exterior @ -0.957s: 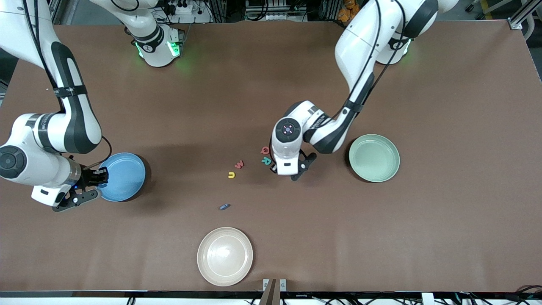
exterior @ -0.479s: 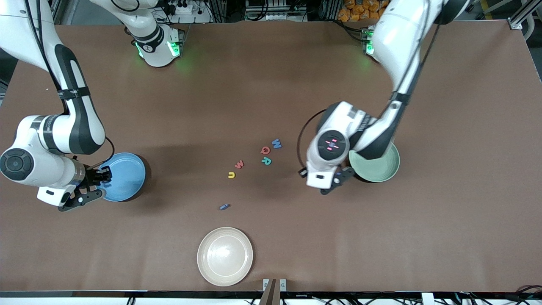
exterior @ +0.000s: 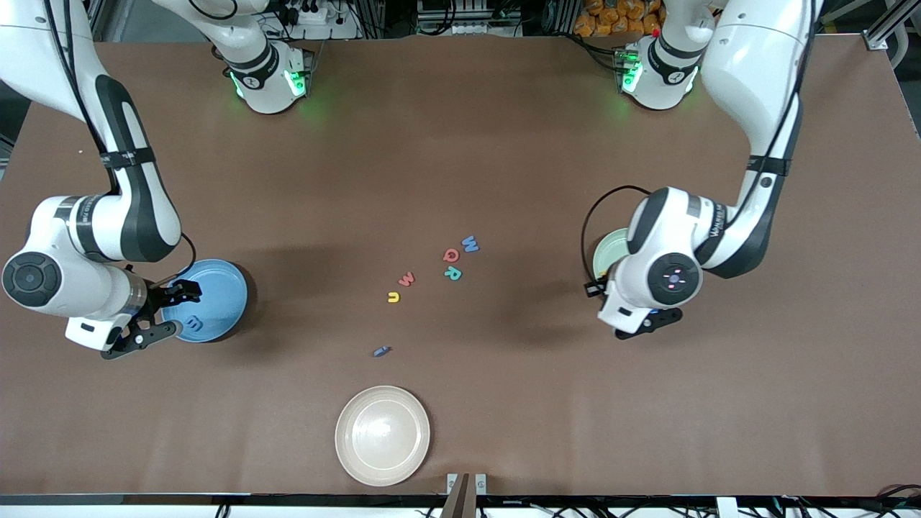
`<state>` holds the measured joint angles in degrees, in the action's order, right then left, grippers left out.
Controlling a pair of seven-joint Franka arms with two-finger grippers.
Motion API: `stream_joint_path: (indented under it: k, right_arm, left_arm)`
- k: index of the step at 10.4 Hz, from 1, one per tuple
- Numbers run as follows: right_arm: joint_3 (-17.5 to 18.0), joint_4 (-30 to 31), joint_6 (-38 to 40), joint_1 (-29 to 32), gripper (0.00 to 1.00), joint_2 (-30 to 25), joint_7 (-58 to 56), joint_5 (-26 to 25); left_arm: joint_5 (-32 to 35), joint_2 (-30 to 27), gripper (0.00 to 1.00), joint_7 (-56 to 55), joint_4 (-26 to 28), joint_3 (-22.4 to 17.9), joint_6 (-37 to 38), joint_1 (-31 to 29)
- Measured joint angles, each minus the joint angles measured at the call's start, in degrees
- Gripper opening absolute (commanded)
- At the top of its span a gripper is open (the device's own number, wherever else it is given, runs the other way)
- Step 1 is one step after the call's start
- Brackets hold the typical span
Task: Sort upper and lower case letters into plates
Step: 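Drop the blue letter on the blue plate while the left gripper drops H on green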
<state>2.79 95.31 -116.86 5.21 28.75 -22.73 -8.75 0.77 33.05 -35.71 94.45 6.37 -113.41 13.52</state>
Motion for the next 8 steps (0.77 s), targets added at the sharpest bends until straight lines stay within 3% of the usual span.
stream_joint_path:
  k: [1, 2, 5, 8]
  right_arm:
    - [0.1, -0.1, 0.0, -0.4, 1.00, 0.0, 0.0, 0.0]
    - [0.1, -0.5, 0.3, -0.6, 1.00, -0.1, 0.0, -0.1]
    - [0.7, -2.0, 2.0, -2.1, 1.00, -0.6, 3.5, 0.8]
    - [1.1, -3.7, 2.1, -8.3, 1.00, -0.6, 19.8, 3.5]
  left_arm:
    - [0.1, -1.2, 0.66, 2.6, 5.4, 0.0, -5.9, -1.1]
    - [0.1, -2.1, 1.00, 4.6, 9.5, 0.0, -10.0, -2.4]
    - [0.1, -3.7, 1.00, 5.6, 12.4, 0.8, -12.1, -3.2]
    - [0.1, -4.7, 1.00, -5.1, 10.7, 5.7, -12.5, -2.8]
